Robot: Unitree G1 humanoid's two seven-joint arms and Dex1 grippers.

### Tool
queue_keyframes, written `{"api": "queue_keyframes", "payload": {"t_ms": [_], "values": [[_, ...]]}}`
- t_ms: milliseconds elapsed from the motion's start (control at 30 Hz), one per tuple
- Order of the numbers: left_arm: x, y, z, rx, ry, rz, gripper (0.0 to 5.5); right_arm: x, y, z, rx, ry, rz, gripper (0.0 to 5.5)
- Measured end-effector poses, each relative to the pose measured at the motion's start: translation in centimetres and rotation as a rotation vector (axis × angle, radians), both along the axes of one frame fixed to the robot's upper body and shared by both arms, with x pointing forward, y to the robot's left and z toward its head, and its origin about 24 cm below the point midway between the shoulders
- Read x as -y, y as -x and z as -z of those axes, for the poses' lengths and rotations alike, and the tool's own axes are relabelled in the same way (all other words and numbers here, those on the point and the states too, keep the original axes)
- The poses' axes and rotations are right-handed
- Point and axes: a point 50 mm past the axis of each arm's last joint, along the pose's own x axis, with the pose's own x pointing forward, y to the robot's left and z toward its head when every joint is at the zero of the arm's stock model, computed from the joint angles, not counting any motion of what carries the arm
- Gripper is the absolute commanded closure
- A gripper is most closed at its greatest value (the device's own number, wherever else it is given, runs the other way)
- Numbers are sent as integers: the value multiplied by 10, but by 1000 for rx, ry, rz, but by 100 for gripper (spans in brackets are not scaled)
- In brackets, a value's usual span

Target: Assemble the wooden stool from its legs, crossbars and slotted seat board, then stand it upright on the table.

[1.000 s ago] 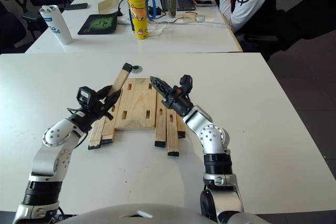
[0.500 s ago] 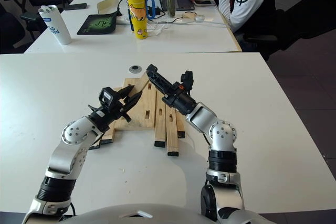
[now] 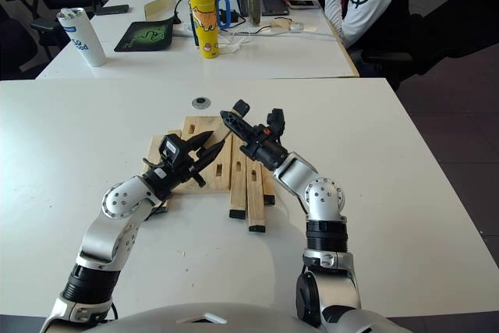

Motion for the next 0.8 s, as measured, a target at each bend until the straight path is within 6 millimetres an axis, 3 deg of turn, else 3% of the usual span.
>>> {"api": "queue_keyframes", "payload": {"t_ms": [300,533,667,800], "values": [[-4,-2,5,-7,-38,-18,419,-3,0,-1,2,-18,-1,504],[-5,-4,4,20,-41,-22,419,-3,-2,-3,13,-14,13,508],[-7,-5,7,14,-51,-34,325,-3,-2,-3,19,1,22,508],[-15,-5,7,-2,-21,-66,292,2,-6,-7,74,83,107,508]]}}
